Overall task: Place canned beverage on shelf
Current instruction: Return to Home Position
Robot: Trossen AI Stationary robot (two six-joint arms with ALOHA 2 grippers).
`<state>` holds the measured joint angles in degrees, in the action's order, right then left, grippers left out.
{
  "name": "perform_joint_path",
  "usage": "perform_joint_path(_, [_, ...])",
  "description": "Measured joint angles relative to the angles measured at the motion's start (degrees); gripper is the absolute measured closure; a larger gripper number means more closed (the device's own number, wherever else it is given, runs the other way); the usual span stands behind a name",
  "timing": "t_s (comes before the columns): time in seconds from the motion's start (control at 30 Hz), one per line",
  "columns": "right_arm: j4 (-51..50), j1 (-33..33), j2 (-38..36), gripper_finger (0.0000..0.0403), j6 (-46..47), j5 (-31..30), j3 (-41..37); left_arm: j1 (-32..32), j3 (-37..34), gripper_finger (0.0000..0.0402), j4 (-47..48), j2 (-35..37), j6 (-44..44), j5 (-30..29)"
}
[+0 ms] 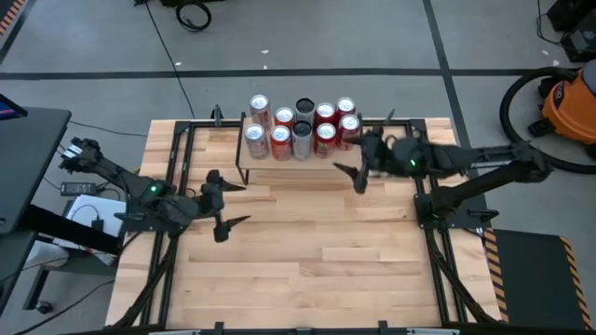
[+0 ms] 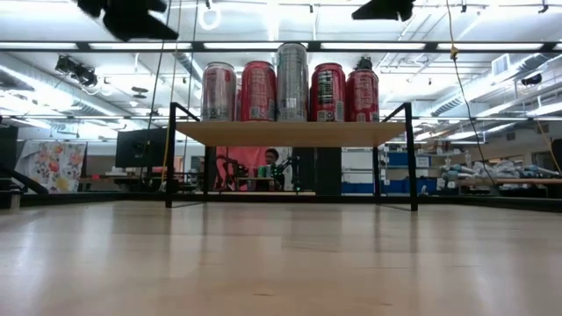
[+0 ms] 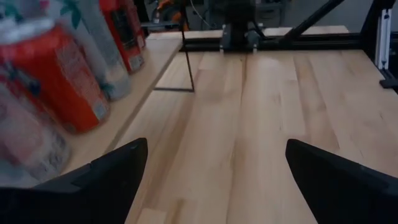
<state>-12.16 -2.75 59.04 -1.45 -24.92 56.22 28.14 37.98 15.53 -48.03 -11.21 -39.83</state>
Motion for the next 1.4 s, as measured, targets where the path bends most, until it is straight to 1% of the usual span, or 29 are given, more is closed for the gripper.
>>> perform_joint_path(0.13, [6.0, -5.9, -2.8, 0.0055, 0.1, -5.6, -7.0, 0.0, -6.8, 0.0008, -5.3, 3.1, -1.1, 0.0])
perform_joint_path(0.23, [9.2, -9.3, -4.8, 0.0055, 1.1, -9.7, -11.4, 0.0, -10.3, 0.0008, -8.0, 5.7, -1.4, 0.0])
perform_joint_path(0.4, [12.0, -12.9, -9.4, 0.0055, 3.9, -10.4, -19.0, 0.1, -13.5, 0.0008, -8.7, 11.1, -0.7, 0.0])
perform_joint_path(0.5, [14.8, -13.4, -12.7, 0.0055, 5.1, -9.5, -23.6, 0.1, -15.2, 0.0008, -8.6, 14.5, 0.1, 0.2])
perform_joint_path(0.57, [16.9, -13.4, -14.8, 0.0055, 5.5, -7.8, -25.8, 0.0, -16.6, 0.0008, -8.0, 17.3, 0.7, 0.5])
perform_joint_path(0.63, [17.0, -13.2, -17.3, 0.0055, 5.5, -6.1, -28.0, 0.0, -17.4, 0.0008, -8.3, 19.4, 0.8, 0.5])
perform_joint_path(0.77, [18.9, -11.2, -21.8, 0.0055, 5.9, -1.4, -31.9, 0.0, -19.5, 0.0008, -8.2, 23.7, 2.3, 0.5])
perform_joint_path(0.97, [24.3, -7.0, -26.6, 0.0055, 7.9, 2.8, -38.1, 0.0, -23.8, 0.0008, -8.6, 28.3, 6.2, 0.0])
perform_joint_path(1.03, [28.4, -5.4, -27.7, 0.0055, 8.9, 4.9, -40.6, 0.0, -25.6, 0.0008, -8.8, 29.3, 7.8, 0.0])
perform_joint_path(1.1, [35.7, -4.1, -28.0, 0.0055, 10.3, 6.7, -44.0, 0.0, -27.3, 0.0008, -8.9, 30.4, 8.5, 0.0])
perform_joint_path(1.2, [48.1, -2.7, -27.7, 0.0055, 11.1, 7.1, -49.9, 0.0, -29.7, 0.0008, -10.2, 31.8, 9.4, 0.1])
perform_joint_path(1.27, [53.7, -1.8, -27.6, 0.0055, 12.4, 7.1, -53.4, 0.0, -31.0, 0.0008, -10.8, 32.5, 9.2, 1.1])
perform_joint_path(1.33, [56.2, -1.0, -27.5, 0.0055, 14.3, 7.1, -55.9, 0.0, -31.8, 0.0008, -11.5, 33.0, 8.7, 2.3])
perform_joint_path(1.4, [54.5, -0.4, -27.5, 0.0055, 16.4, 7.2, -55.7, 0.0, -32.5, 0.0008, -11.6, 33.6, 8.2, 3.5])
